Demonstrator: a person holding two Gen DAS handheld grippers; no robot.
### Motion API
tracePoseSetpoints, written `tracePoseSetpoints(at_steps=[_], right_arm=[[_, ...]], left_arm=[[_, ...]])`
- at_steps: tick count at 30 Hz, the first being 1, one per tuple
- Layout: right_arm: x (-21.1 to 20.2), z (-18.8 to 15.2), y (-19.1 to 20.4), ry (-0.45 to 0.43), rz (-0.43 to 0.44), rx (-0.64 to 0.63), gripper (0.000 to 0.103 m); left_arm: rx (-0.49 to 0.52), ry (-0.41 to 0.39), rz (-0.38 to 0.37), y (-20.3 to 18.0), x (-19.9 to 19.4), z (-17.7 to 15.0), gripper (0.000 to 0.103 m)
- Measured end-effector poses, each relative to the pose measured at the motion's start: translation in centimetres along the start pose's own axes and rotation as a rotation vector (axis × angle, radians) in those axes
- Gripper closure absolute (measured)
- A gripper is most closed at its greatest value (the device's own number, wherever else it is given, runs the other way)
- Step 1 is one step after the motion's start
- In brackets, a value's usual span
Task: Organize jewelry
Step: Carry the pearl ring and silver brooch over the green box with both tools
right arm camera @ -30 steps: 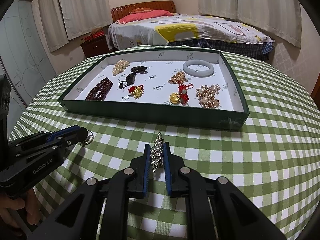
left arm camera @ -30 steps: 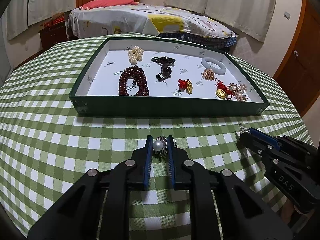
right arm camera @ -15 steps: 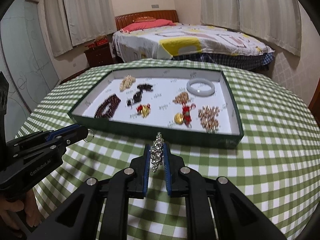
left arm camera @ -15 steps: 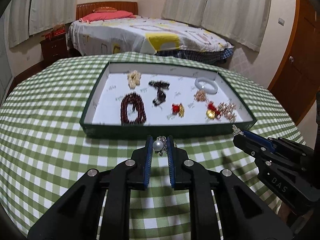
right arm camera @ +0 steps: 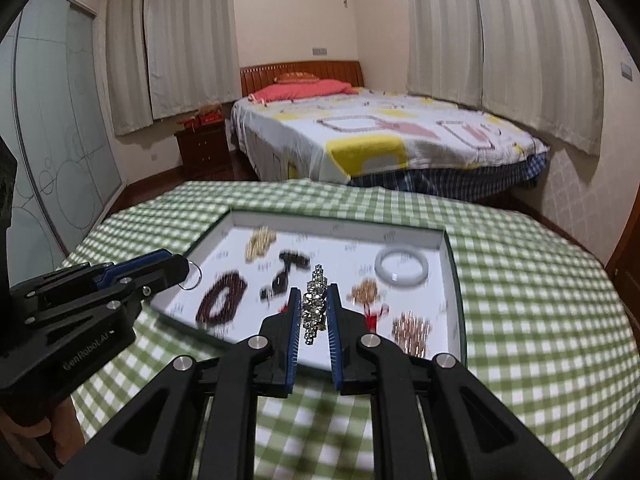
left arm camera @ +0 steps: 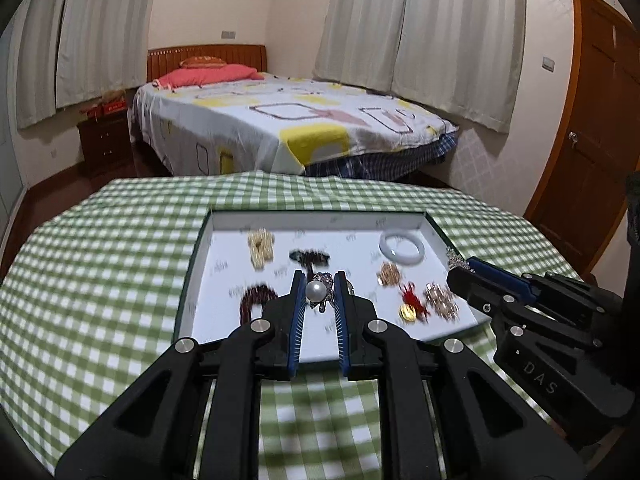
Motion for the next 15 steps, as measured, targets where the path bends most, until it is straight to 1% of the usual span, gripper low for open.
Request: tracePoseSetpoints(at_steps=[8, 11, 15], right_arm=[[3.3, 2.7, 0.0, -0.047, -0.003, -0.013, 0.089], [4.8, 3.2, -0.4, -0.059, -0.004, -0.011, 0.089], [7.1, 3.4, -0.5, -0.045, -0.013, -0.013, 0.089]], left_arm=[[-0.008, -0.008, 0.027, 0.9, 3.6, 2.0, 0.088], [-0.013, 0.000, 0.035, 1.4, 5.3, 2.4, 0.088], [-0.017, 0.033, 0.052, 2.2, 8.2, 2.4, 0.088]])
Point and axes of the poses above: each gripper's, at about its wrist camera, not at the fingertips, and x roughly the way its jaws point, y to its left, z to its top, the point moved 2 cm from there along x, roughly the way its jaws point
